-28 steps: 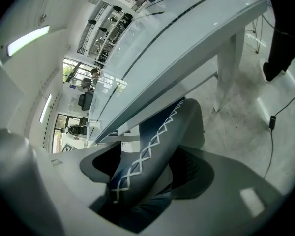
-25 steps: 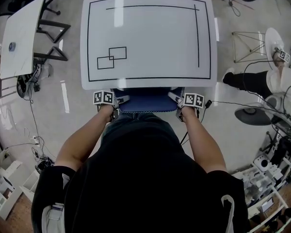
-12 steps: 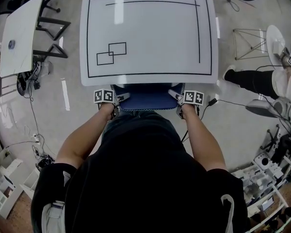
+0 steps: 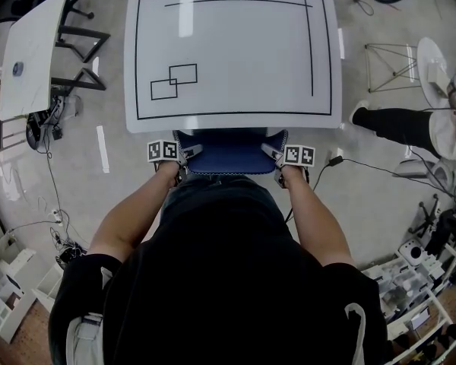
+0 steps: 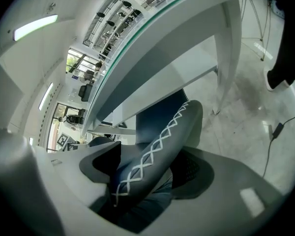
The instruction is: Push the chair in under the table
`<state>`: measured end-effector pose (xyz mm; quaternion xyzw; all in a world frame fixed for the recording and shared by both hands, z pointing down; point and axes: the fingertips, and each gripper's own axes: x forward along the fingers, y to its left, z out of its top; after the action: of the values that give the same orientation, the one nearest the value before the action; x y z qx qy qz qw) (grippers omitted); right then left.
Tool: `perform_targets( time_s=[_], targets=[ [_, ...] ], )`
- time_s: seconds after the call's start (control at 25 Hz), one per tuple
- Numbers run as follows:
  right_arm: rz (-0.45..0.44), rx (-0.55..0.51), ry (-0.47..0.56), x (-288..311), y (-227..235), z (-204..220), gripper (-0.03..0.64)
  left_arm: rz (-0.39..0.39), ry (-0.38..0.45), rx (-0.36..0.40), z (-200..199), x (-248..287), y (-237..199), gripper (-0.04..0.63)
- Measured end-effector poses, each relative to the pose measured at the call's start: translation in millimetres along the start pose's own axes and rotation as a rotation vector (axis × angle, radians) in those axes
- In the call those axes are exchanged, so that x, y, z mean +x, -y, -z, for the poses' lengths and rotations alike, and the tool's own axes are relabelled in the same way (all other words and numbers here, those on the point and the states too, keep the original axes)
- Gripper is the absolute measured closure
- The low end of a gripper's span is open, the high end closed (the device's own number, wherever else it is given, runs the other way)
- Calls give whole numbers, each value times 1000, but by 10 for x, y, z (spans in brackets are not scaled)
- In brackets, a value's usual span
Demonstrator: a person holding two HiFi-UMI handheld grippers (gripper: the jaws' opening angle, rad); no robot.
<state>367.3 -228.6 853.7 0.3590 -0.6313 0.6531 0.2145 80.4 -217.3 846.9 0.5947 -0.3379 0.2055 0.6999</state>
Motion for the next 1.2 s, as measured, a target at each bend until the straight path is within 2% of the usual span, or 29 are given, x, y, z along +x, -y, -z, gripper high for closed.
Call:
perform_targets(
  time_s=[0.36,0.52,0.68,0.88,1.2],
  targets=[
    [38,-25,-9,-1,123,-66,282,-3,-35,7,84,150,-38,222],
    [55,-14,-9,-1,174,-67,291,-6,-19,-77,75,189,-101,245],
    [88,-13,-13,23,261,-26,299,-21,-53,-65,144,234,-149,253],
    [122,-3,-6,80,356,-80,312,-17,-36,-67,73,306,-174,253],
    [118,13,8,121,396,-144,310,-20,-32,-45,28,345,-181,256]
  ],
)
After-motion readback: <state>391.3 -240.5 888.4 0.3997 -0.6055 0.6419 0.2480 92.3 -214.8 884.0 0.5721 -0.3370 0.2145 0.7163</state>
